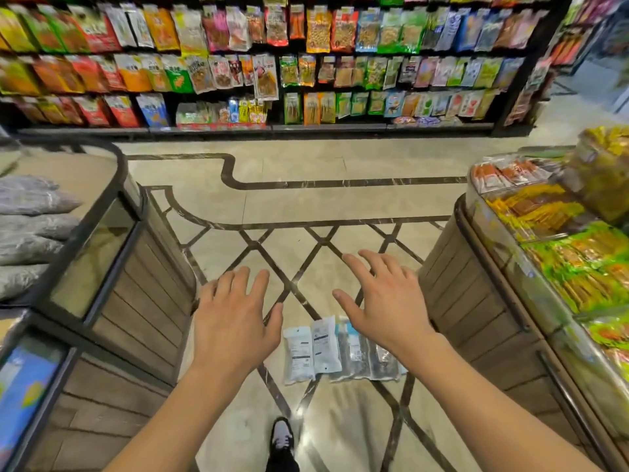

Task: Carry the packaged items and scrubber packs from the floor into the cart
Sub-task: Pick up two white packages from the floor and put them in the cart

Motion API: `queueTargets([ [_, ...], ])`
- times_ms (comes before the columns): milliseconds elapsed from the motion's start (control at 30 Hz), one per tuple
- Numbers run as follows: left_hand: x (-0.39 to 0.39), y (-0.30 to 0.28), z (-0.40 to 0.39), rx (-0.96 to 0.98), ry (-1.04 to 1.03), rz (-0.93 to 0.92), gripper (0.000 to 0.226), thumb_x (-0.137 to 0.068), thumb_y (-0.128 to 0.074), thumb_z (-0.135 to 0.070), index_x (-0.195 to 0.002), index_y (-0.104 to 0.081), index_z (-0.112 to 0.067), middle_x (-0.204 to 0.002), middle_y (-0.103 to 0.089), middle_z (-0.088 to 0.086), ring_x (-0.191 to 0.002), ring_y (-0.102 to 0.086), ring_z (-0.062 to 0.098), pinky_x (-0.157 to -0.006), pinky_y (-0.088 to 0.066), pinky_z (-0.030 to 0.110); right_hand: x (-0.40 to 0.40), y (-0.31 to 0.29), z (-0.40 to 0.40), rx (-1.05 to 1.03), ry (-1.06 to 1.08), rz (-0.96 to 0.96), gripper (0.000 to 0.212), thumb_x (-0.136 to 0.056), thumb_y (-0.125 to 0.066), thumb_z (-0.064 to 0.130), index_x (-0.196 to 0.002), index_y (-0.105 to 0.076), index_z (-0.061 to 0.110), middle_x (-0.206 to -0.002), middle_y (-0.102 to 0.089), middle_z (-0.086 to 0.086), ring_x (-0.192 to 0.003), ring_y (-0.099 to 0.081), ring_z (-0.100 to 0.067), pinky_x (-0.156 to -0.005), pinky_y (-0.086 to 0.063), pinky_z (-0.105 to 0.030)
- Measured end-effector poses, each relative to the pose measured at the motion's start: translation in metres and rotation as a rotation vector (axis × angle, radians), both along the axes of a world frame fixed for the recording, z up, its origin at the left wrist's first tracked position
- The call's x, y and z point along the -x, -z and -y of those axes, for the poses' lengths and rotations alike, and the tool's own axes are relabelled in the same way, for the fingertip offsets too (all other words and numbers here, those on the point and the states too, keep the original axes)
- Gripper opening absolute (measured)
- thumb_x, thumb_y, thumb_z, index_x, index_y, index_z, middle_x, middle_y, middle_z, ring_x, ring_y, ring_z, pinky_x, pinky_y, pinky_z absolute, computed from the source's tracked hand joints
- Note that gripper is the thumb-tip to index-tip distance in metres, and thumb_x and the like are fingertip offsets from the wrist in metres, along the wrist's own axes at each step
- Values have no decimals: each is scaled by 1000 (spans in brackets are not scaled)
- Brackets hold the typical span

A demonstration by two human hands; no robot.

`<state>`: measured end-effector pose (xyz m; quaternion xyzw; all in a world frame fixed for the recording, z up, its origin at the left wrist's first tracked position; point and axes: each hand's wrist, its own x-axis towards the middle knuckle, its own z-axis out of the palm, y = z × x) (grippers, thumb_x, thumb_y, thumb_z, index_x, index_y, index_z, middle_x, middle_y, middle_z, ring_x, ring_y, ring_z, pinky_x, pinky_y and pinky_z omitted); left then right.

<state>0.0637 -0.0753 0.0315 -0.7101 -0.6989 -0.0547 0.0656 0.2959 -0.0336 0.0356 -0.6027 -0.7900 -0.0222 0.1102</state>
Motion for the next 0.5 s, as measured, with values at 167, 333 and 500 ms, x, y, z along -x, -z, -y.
queueTargets([
  [167, 29, 14, -83, 27, 43, 40, 62, -86, -46, -48, -126, -70, -8, -120, -71, 19, -106, -69, 42, -91, -52, 54, 30, 4, -65, 22, 43, 26, 62, -94, -43, 62, -141, -60, 25, -140, -64, -4, -126, -61, -33, -92, -53, -50],
  [333, 51, 31, -156, 46, 92, 67, 57, -81, -61, -44, -124, -71, -7, -118, -73, 21, -106, -69, 42, -91, -50, 54, 52, 10, -122, 40, 102, 43, 61, -95, -48, 61, -142, -61, 25, -141, -65, -5, -128, -62, -34, -94, -54, -52],
  [500, 61, 55, -202, 80, 125, 100, 56, -83, -58, -43, -122, -71, -6, -118, -72, 22, -107, -68, 44, -93, -51, 56, 64, 31, -164, 40, 103, 27, 60, -95, -48, 59, -140, -62, 22, -139, -65, -7, -126, -62, -36, -92, -53, -51],
])
